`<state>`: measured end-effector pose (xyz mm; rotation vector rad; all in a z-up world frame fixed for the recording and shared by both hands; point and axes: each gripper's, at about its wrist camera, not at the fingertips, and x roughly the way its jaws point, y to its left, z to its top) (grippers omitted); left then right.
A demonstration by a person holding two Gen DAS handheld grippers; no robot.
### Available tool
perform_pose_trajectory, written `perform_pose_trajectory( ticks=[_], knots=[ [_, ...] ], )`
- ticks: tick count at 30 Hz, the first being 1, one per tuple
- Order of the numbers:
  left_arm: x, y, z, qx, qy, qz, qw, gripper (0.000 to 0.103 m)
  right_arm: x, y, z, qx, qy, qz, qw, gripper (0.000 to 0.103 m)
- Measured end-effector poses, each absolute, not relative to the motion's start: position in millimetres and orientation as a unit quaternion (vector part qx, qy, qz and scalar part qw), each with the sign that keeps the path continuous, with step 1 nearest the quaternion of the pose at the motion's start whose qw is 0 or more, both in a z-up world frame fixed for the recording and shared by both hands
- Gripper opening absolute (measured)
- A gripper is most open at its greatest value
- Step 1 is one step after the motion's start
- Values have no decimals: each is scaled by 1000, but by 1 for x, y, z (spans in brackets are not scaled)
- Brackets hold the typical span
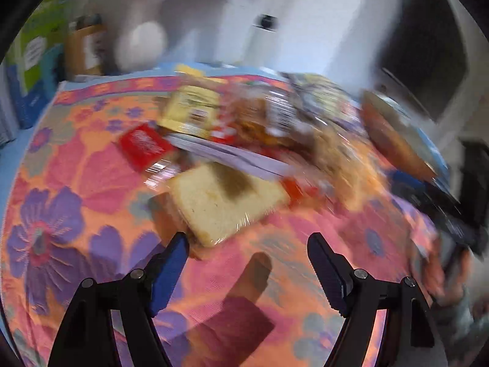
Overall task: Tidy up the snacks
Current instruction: 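Grasp the wrapped toast slice with the left tool while the right tool grasps a cracker pack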
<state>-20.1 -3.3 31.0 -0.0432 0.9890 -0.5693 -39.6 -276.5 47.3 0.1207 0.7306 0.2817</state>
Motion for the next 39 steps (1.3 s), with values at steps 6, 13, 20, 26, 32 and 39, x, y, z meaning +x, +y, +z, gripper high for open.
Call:
perform_pose_trajectory(
  ticks=[6,13,20,26,32,39],
  knots=[
    [-30,1,47,42,428,-234,872,77,-33,-289,42,92,373,138,913,65],
    [15,-15,17,82,481,-262,832,77,-23,-280,40,80,397,127,906,65],
    [12,-44,17,133,465,-249,839,77,-5,-276,30,80,435,103,891,65],
    [5,-36,21,102,463,-232,849,65,1,-266,27,57,445,92,889,65],
    [-19,-37,22,93,454,-206,862,55,3,-262,26,54,449,80,888,48],
    [-48,-36,29,43,450,-216,865,54,-22,-272,36,82,443,91,888,46]
  ],
)
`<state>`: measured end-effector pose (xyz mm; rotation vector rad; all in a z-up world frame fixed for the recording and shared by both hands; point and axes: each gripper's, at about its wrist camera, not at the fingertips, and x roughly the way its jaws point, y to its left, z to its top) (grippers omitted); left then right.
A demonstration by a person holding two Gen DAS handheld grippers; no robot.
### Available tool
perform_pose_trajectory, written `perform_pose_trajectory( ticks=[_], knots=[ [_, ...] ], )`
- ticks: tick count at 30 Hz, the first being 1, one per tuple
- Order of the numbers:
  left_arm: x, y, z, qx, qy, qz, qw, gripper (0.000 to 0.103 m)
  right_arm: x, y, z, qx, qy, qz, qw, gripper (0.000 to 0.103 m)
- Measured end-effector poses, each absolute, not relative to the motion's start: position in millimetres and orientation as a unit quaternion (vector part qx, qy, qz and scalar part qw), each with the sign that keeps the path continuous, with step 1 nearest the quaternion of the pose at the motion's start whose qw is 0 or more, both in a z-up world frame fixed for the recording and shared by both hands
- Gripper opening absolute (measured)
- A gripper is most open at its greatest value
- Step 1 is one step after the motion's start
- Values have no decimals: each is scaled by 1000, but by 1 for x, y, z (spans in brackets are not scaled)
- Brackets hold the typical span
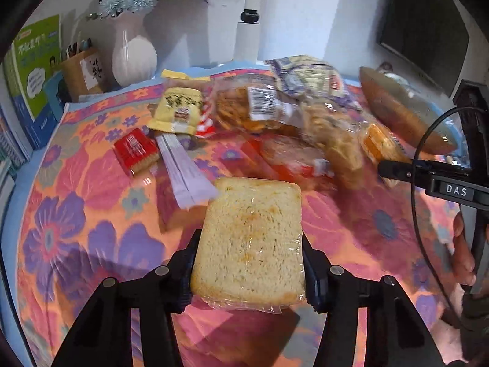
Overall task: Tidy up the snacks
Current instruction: 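Grasp the wrapped toast slice with the left tool while the right tool grasps a cracker pack, then carry the toast and cracker pack into the glass bowl and release both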
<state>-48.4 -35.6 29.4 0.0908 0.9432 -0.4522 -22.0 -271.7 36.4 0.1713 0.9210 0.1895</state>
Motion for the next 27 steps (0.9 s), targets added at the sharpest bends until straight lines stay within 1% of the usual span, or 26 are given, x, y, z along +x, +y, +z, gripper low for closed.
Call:
perform_pose_trajectory(
  ticks=[5,12,19,23,27],
  knots=[
    [-71,-49,50,32,428,-244,870,54,-50,-280,61,82,418,82,901,46],
    [-73,-89,102,36,375,-287,881,54,-82,-309,114,83,353,52,930,46],
    [-32,-162,145,36,344,-338,875,54,-94,-364,154,77,306,-23,949,46],
    [-4,-217,160,42,339,-367,865,54,-86,-401,160,90,294,-67,949,46],
    [18,-265,160,53,347,-386,853,54,-76,-438,157,118,296,-97,943,46]
  ],
)
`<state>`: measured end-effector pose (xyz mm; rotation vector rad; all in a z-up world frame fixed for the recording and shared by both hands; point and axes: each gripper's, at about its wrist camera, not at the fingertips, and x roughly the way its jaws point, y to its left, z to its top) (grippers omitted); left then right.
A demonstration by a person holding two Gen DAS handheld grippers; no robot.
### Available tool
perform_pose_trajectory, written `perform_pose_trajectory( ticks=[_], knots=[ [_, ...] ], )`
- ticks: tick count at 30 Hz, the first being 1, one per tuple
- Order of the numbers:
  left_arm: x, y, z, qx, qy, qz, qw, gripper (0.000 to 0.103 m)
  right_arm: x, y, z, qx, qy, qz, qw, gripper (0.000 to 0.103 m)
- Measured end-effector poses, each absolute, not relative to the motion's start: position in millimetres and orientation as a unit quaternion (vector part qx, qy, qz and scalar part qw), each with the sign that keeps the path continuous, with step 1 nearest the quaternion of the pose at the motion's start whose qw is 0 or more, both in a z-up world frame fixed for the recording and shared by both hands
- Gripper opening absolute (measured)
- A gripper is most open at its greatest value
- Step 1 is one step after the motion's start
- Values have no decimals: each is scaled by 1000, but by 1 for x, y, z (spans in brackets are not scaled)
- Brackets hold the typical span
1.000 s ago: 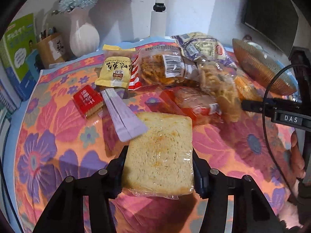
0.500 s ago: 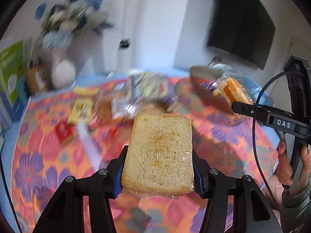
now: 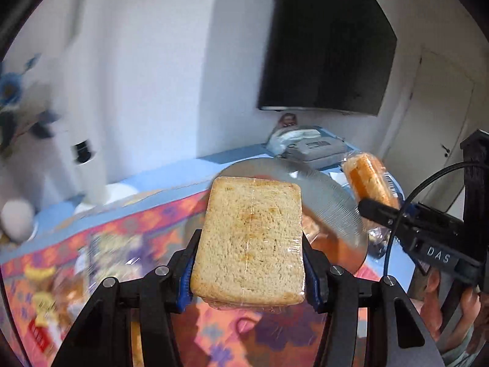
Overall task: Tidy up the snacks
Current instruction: 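Carry the toast and cracker pack into the glass bowl and release both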
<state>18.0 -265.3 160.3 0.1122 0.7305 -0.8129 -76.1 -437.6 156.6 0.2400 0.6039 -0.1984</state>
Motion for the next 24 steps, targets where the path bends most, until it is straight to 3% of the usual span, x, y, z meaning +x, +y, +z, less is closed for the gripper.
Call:
perform_pose_trajectory(
  ticks=[6,7,13,24],
  knots=[
    [33,-322,150,66,358,-412,835,56,-62,-464,146,139,306,-123,934,51],
    [34,-325,148,67,359,-413,834,62,-61,-466,144,141,309,-124,932,54],
    [33,-325,148,58,363,-417,832,62,-61,-470,134,152,317,-110,930,55],
    [4,-189,166,4,330,-343,879,62,-69,-415,148,142,307,-30,940,55]
  ],
)
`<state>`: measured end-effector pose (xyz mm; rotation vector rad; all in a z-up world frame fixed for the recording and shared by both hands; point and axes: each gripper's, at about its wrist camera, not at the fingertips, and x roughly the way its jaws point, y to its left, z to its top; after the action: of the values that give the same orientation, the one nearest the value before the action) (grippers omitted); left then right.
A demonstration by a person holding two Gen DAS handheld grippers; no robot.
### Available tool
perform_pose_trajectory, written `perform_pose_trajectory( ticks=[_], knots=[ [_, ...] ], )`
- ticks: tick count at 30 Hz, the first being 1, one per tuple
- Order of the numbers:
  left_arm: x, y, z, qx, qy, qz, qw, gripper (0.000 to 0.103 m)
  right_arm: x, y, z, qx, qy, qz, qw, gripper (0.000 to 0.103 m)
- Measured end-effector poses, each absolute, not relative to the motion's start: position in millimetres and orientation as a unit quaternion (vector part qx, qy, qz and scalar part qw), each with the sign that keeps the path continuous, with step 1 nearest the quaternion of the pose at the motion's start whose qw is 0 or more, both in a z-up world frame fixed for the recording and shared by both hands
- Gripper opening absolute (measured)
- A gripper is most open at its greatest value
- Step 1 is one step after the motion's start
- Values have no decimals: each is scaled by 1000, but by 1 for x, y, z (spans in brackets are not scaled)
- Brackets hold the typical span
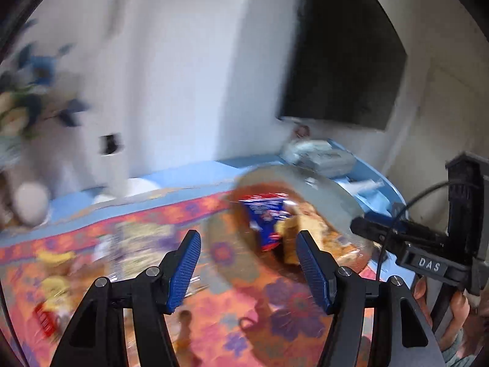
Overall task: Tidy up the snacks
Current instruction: 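Carry the toast and cracker pack into the glass bowl and release both, then grasp the red-wrapped bun with the left tool while the right tool grasps the cookie bag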
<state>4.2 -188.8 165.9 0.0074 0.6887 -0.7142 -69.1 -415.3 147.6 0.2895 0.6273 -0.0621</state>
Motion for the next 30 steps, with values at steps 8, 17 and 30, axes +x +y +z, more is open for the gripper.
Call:
perform_pose_trajectory(
  ticks=[8,17,30],
  knots=[
    [-19,-62,152,-34,321,-205,924,62,-56,-313,140,82,319,74,941,55],
    [-17,33,46,-83,387,-95,913,62,-35,-250,64,61,363,159,916,55],
    [-5,48,17,-139,419,-111,891,62,-29,-255,41,74,375,169,908,58]
  ],
)
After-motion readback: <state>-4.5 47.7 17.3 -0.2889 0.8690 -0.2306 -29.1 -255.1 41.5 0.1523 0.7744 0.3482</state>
